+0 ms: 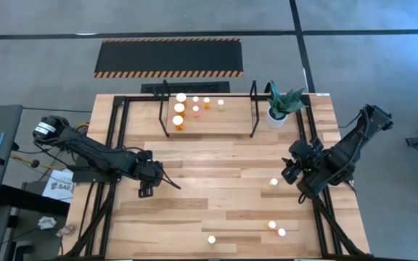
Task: Pick and place medicine bottles onto shelf by color
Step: Put the top small orange pill bottle on the shelf aligned with the other small orange pill bottle
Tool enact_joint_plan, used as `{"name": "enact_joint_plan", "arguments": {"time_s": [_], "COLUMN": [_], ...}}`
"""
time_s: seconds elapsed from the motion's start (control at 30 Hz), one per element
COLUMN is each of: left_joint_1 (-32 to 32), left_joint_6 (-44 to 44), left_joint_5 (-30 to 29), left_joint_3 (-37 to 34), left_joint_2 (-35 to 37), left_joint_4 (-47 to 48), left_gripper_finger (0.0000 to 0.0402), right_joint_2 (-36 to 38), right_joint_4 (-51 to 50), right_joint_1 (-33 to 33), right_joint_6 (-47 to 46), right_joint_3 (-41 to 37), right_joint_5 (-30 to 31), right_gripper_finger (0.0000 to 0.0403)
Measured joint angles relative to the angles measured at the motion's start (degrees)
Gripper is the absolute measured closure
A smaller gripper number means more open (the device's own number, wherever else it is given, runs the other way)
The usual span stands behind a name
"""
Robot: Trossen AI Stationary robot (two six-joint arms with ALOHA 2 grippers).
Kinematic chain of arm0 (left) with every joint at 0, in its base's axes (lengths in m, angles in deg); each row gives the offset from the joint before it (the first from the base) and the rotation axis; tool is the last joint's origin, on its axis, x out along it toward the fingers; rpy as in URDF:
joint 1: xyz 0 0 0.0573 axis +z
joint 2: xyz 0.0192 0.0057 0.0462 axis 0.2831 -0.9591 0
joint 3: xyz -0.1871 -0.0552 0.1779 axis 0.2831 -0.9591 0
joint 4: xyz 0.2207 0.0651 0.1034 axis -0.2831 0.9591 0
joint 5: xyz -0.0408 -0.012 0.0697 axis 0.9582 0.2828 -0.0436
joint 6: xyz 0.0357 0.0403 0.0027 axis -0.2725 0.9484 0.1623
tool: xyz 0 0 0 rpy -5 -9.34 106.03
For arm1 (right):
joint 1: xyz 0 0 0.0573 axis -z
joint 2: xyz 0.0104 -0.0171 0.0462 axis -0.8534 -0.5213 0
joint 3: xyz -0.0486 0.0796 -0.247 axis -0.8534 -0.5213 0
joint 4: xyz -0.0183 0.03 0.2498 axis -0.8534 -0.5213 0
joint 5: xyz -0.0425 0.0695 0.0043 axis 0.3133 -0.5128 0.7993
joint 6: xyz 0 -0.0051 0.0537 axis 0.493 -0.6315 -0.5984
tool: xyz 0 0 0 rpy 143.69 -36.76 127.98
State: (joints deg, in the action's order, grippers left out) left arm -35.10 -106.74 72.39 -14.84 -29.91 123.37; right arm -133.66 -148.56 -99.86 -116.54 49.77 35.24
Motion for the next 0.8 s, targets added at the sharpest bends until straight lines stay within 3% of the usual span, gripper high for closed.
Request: {"name": "enact_joint_plan", "arguments": {"time_s": [0.8], "left_joint_1": [0.1], "left_joint_6": [-0.9], "left_joint_5": [0.5], "left_joint_3": [0.3], "left_joint_2": [0.0], "left_joint_4": [-3.4], "left_gripper_finger": [0.0314], "right_joint_2": [0.0], "right_joint_4": [-0.3], "right_joint_1": [0.1], "right_joint_6": [0.7], "right_joint_3": [0.0], "right_joint_5": [0.1], "right_gripper_finger": [0.0195]}}
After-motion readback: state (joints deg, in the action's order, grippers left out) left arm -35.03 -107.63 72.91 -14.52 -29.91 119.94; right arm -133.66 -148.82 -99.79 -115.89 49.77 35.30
